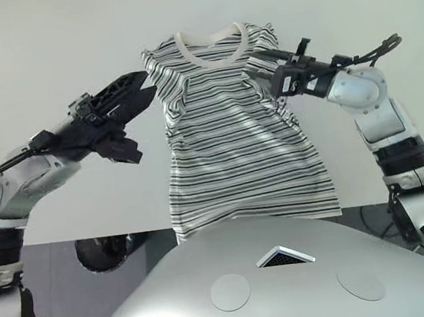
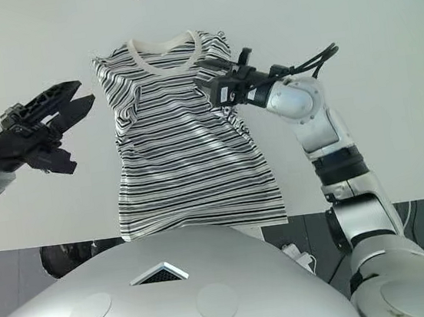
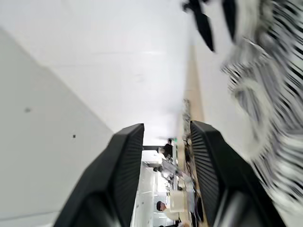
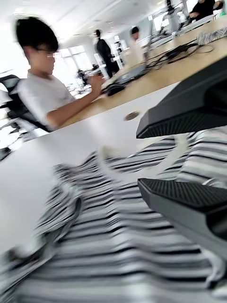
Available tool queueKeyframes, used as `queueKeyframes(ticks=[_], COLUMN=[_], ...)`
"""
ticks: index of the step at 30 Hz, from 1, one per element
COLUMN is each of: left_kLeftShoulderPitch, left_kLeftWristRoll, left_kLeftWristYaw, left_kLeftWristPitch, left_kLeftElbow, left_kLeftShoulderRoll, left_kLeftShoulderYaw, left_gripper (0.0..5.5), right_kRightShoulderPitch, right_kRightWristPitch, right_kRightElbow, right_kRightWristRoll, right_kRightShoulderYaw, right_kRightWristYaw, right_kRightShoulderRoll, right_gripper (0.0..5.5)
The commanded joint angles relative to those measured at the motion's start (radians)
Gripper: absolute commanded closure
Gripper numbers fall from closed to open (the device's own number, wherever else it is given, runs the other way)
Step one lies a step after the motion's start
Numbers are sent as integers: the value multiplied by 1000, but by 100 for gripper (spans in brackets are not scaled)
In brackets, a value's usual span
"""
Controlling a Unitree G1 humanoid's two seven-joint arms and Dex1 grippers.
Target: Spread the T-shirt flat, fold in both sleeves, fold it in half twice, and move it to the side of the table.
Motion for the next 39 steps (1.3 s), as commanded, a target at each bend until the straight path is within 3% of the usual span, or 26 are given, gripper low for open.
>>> queueKeyframes(ticks=[1,13,20,30,39], left_kLeftShoulderPitch=[-81,-348,-439,-644,-741], left_kLeftWristRoll=[-31,240,265,306,380], left_kLeftWristYaw=[-9,-26,2,20,141], left_kLeftWristPitch=[6,66,79,97,199], left_kLeftElbow=[119,558,722,1104,1366], left_kLeftShoulderRoll=[-102,-249,-282,-347,-360], left_kLeftShoulderYaw=[-46,-310,-386,-534,-710], left_gripper=[369,369,369,369,369], right_kRightShoulderPitch=[-89,-316,-394,-478,-527], right_kRightWristPitch=[-62,-198,-270,-220,-145], right_kRightElbow=[137,592,850,1032,1094], right_kRightWristRoll=[41,-59,-167,-261,-238], right_kRightShoulderYaw=[-17,23,103,199,179], right_kRightWristYaw=[-14,-132,-234,-317,-372], right_kRightShoulderRoll=[16,45,115,212,233], right_gripper=[393,393,393,393,393])
